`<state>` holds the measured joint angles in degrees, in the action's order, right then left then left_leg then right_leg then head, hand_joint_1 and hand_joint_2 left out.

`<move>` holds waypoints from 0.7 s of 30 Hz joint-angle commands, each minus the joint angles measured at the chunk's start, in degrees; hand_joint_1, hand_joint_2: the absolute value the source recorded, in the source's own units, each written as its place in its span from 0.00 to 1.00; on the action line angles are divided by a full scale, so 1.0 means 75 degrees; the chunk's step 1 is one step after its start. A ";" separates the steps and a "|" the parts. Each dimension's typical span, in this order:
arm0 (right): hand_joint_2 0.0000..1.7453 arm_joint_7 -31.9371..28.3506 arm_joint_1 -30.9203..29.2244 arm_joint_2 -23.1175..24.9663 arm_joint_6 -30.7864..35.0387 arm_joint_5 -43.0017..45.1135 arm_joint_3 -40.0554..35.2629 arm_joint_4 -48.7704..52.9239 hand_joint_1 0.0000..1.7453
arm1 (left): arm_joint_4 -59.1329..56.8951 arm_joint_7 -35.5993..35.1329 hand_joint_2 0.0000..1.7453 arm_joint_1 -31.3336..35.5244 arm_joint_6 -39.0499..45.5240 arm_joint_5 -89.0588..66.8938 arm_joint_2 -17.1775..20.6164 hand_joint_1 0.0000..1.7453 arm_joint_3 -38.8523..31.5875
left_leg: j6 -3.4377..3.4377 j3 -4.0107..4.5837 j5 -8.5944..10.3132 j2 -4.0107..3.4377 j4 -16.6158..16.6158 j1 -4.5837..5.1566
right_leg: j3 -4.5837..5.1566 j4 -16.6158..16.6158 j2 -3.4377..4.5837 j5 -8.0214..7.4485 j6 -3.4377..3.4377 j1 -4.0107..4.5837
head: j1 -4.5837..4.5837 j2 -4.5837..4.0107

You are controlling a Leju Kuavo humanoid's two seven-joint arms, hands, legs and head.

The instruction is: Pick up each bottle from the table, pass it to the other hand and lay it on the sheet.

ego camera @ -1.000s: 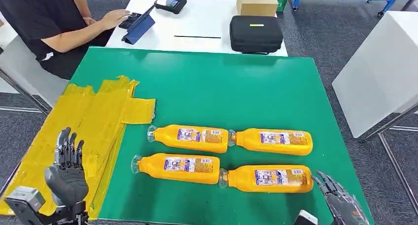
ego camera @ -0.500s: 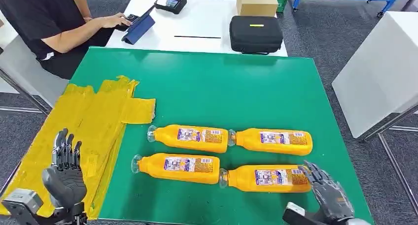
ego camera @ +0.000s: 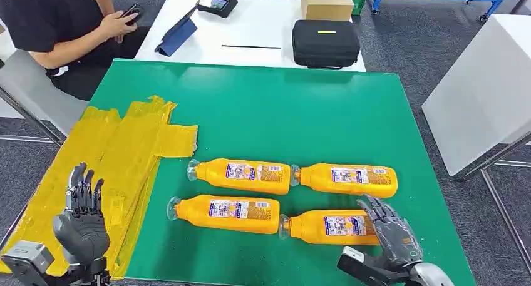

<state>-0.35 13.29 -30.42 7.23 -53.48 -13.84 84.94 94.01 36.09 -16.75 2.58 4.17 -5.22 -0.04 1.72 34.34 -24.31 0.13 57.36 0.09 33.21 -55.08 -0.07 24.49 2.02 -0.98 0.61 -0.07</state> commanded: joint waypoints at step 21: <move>1.00 -0.0227 -0.2190 0.1330 -0.1524 0.0173 -0.1727 -0.5288 0.98 | -0.0843 -0.0210 0.00 0.1071 0.0000 0.0426 0.0351 0.00 0.0313 | -0.0036 -0.0218 -0.0085 -0.0071 -0.0020 -0.0050 | -0.0125 0.0068 0.0055 0.0049 -0.0028 0.0051 | -0.0009 0.0000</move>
<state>-2.32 1.75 -27.73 -0.68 -50.36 -20.57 68.21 91.03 35.45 -11.75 2.54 7.28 -3.39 1.64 1.57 32.77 -25.06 -0.67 57.30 -0.17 32.38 -54.73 0.58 24.99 1.87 -0.73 0.55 -0.07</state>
